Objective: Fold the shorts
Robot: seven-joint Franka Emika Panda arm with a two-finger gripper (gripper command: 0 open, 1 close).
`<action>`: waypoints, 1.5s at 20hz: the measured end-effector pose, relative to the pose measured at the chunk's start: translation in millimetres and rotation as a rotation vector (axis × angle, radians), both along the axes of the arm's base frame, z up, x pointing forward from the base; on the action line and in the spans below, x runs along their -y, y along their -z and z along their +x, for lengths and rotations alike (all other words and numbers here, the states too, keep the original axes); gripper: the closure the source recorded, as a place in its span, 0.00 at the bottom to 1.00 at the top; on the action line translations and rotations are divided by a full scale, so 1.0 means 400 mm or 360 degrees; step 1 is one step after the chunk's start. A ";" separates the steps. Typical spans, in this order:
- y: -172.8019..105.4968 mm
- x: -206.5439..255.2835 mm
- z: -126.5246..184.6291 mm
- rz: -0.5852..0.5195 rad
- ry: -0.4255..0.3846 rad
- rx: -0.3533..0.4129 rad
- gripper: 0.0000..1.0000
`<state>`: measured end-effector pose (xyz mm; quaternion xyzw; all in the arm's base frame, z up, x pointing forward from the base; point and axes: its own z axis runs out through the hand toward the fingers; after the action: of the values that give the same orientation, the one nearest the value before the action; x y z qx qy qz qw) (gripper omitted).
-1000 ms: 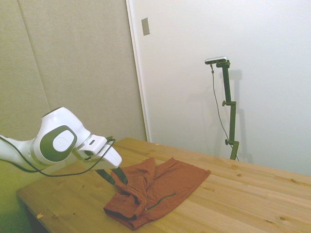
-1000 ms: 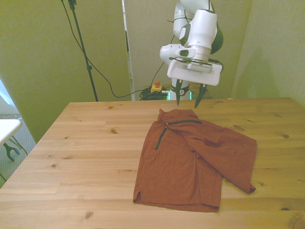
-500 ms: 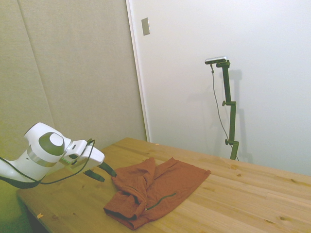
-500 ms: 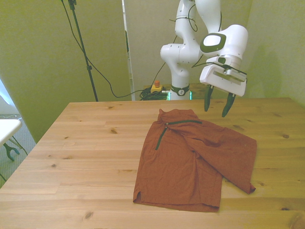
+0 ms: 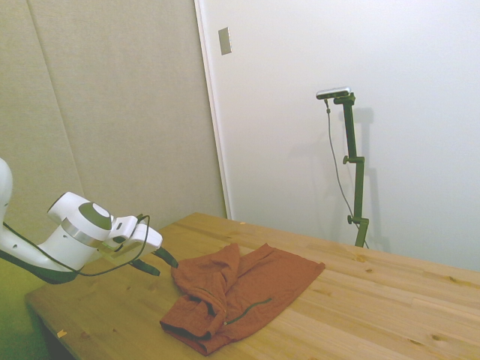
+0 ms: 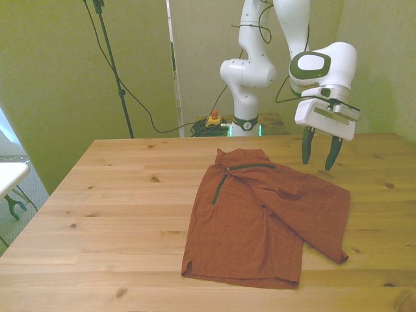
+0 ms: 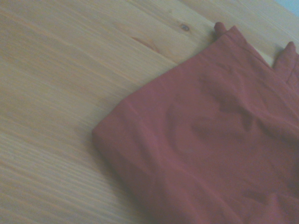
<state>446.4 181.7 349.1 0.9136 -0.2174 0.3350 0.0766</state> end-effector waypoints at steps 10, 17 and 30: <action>0.043 -0.025 0.061 -0.0394 -0.0021 -0.0049 0.00; 0.070 -0.067 0.094 -0.0391 -0.0042 -0.0042 0.00; 0.075 0.042 0.157 -0.0380 0.0090 -0.0006 0.00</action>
<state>509.2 165.1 319.1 0.8921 -0.2015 0.3545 0.1946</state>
